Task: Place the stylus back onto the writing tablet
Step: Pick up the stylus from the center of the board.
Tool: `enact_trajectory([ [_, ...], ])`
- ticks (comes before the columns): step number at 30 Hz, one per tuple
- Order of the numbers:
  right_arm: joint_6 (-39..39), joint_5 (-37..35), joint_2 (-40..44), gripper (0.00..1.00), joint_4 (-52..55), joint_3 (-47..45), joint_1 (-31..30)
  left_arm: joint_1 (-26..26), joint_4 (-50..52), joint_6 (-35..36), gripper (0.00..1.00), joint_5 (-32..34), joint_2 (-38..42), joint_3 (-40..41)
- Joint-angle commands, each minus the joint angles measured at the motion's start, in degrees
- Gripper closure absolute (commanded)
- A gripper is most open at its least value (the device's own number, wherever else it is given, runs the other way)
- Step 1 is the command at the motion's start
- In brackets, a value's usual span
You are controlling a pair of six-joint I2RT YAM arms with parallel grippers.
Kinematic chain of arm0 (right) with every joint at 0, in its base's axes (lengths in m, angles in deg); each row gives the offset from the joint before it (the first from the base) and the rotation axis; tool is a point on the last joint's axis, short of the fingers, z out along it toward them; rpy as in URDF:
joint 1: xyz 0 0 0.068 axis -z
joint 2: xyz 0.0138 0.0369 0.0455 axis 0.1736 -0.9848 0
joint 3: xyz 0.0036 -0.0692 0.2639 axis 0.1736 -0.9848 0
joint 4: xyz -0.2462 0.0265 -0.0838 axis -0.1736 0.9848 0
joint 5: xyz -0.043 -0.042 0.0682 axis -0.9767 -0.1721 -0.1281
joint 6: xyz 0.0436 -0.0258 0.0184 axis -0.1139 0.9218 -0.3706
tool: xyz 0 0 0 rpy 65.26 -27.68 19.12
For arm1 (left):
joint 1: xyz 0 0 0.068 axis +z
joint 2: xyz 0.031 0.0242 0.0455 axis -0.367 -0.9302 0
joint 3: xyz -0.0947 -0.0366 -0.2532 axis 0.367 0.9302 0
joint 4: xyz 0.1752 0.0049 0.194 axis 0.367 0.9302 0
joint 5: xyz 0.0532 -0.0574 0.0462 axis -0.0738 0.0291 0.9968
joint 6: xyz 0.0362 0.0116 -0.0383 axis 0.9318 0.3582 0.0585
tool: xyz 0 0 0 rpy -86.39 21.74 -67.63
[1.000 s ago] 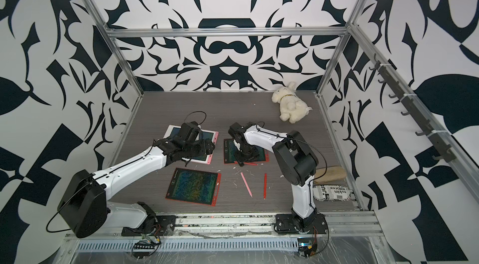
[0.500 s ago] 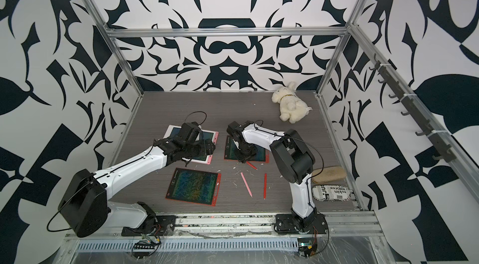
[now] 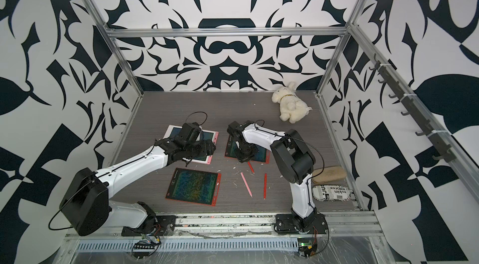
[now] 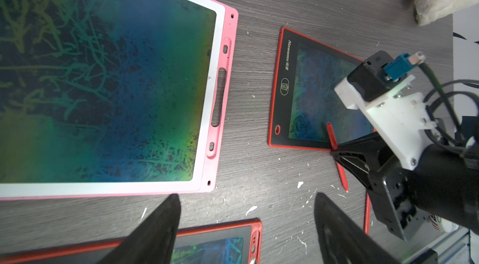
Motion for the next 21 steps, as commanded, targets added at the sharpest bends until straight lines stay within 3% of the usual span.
enact_trajectory([
  [1,-2.51,-2.2,3.04,1.0,-0.35,-0.03,0.49,-0.12,-0.24,0.13,0.17,-0.62,-1.07,-0.17],
  [9,-8.18,2.52,9.0,1.0,-1.83,-2.89,6.78,-0.14,0.47,0.65,0.17,-0.81,-2.52,-1.32],
  [15,-13.0,5.5,14.29,1.0,-3.99,-7.2,16.84,-0.12,0.68,1.18,0.17,-1.23,-3.55,-2.03],
  [21,-16.38,7.71,13.98,1.0,-5.78,-9.65,26.05,-0.13,0.56,1.6,0.18,-2.36,-4.92,-3.2],
])
